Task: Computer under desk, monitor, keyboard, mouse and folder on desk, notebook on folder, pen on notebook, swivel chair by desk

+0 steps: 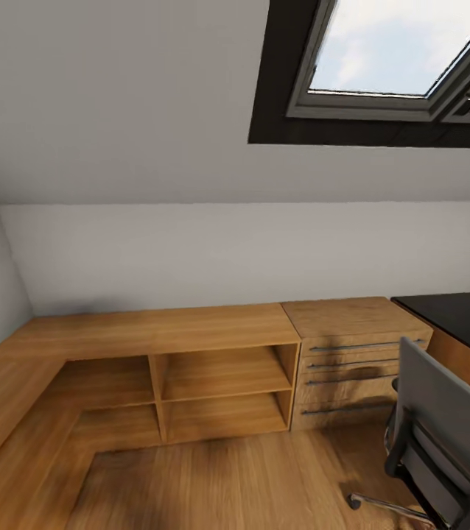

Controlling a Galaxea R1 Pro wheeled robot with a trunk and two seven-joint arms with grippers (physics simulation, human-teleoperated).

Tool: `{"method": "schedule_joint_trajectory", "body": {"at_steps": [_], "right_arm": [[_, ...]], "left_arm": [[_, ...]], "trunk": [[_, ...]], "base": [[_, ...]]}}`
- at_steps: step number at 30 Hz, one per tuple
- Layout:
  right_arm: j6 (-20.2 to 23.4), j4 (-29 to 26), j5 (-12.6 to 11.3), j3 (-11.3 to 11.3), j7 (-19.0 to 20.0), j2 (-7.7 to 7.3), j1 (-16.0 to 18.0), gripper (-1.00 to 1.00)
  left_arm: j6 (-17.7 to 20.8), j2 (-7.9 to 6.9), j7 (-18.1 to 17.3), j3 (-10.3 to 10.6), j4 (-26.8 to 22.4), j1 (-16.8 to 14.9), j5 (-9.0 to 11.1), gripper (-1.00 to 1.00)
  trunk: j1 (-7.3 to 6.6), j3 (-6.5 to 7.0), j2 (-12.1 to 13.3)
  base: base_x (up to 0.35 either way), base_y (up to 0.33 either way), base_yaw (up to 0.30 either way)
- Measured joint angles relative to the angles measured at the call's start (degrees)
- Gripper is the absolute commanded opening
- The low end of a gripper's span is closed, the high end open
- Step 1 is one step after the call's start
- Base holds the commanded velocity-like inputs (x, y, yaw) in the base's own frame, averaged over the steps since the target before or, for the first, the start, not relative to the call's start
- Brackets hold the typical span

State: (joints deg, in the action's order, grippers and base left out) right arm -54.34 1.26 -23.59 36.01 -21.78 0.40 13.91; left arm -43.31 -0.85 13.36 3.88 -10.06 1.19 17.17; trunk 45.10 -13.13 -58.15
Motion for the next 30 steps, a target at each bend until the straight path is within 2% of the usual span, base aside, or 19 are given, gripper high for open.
{"method": "schedule_joint_trajectory", "body": {"at_steps": [9, 30], "right_arm": [[2.5, -0.1, -0.2, -0.2, 0.0, 0.00, 0.0, 1.00], [2.9, -0.1, -0.2, -0.2, 0.0, 0.00, 0.0, 1.00]], "left_arm": [[0.0, 0.00, 0.0, 0.0, 0.0, 0.0, 0.0, 1.00], [0.0, 0.00, 0.0, 0.0, 0.0, 0.0, 0.0, 1.00]], "trunk": [[0.00, -0.51, 0.0], [0.00, -0.91, 0.0]], "base": [[0.000, 0.000, -0.215], [0.000, 0.000, -0.266]]}}
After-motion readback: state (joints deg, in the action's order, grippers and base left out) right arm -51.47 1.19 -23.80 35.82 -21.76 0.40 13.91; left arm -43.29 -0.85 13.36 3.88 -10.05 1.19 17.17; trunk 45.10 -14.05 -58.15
